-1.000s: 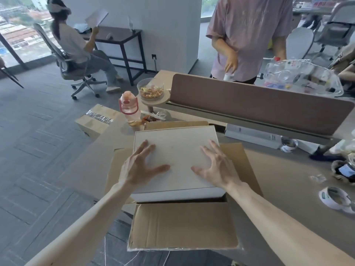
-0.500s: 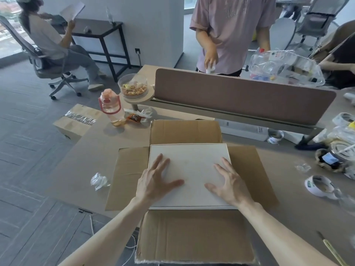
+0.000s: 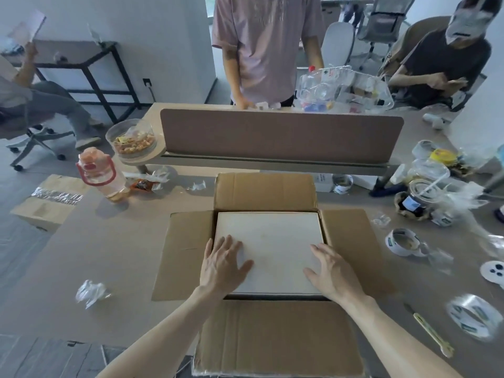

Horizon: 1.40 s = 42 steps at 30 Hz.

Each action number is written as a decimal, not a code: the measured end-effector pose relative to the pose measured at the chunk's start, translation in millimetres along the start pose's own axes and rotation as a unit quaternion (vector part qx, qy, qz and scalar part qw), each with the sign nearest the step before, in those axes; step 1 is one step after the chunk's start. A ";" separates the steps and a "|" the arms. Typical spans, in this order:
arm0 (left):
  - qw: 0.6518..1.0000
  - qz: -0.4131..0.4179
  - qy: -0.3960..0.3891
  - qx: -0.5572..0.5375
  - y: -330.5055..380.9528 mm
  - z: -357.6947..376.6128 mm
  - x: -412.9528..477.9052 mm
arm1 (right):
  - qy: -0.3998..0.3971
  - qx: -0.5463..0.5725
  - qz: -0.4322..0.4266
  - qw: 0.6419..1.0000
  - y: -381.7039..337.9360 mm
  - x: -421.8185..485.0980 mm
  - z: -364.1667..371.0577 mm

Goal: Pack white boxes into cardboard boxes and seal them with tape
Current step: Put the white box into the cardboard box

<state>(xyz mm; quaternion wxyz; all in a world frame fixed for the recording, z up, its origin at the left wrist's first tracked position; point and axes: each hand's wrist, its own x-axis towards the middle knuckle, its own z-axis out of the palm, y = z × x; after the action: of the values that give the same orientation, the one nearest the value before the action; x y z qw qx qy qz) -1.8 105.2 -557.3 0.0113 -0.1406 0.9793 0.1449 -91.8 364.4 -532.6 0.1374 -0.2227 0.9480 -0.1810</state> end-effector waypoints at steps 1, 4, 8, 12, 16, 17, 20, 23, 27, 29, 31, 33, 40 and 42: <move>1.000 0.007 0.010 0.002 -0.3 -2.1 2.6 | 0.007 0.004 -0.001 1.000 2.3 -0.9 0.1; 1.000 -0.014 0.017 0.002 -7.7 -12.8 6.1 | 0.060 0.029 0.011 0.998 13.4 -1.5 -5.6; 0.989 -0.148 0.011 -0.019 -35.4 -27.9 5.1 | 0.097 0.012 0.112 0.989 50.8 4.5 -20.8; 0.953 -0.287 -0.003 -0.095 -69.3 -42.1 5.2 | -0.013 0.046 0.258 0.965 88.0 12.1 -31.4; 0.942 -0.310 -0.014 -0.131 -83.3 -54.7 3.2 | -0.021 0.105 0.273 0.956 90.6 14.2 -47.8; 0.945 -0.301 0.003 -0.124 -84.1 -59.3 4.2 | 0.003 0.097 0.265 0.959 89.6 13.9 -56.7; 0.946 -0.272 0.076 -0.157 -83.0 -77.0 9.3 | 0.098 0.104 0.170 0.975 76.9 9.5 -86.6; 0.937 -0.229 0.116 -0.236 -70.1 -94.6 11.5 | 0.111 0.149 0.051 0.981 45.3 3.2 -104.1; 0.929 -0.164 0.069 -0.326 -36.5 -98.7 6.5 | 0.037 0.179 -0.005 0.983 10.4 0.8 -90.6; 0.932 -0.127 0.030 -0.337 -24.6 -91.1 2.5 | 0.000 0.174 -0.024 0.984 4.8 -1.4 -74.5; 0.945 -0.095 -0.017 -0.312 -20.7 -77.3 -4.2 | -0.038 0.164 -0.037 0.985 7.4 -7.1 -56.1; 0.967 -0.061 -0.071 -0.237 -24.3 -62.4 -14.4 | -0.087 0.133 -0.037 0.987 19.4 -16.0 -37.6; 0.970 -0.018 -0.242 -0.028 -38.4 -49.1 -36.4 | -0.201 0.059 -0.117 0.971 71.3 -50.0 -17.1; 0.974 -0.017 -0.218 -0.055 -40.2 -49.8 -35.9 | -0.192 0.080 -0.139 0.968 79.2 -53.9 -11.4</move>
<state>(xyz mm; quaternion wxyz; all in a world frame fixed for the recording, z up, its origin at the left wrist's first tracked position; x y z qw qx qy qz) 44.8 63.8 -518.7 0.2194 -0.1223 0.9414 0.2252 -78.8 459.2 -544.7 0.3076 -0.3708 0.8463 -0.2273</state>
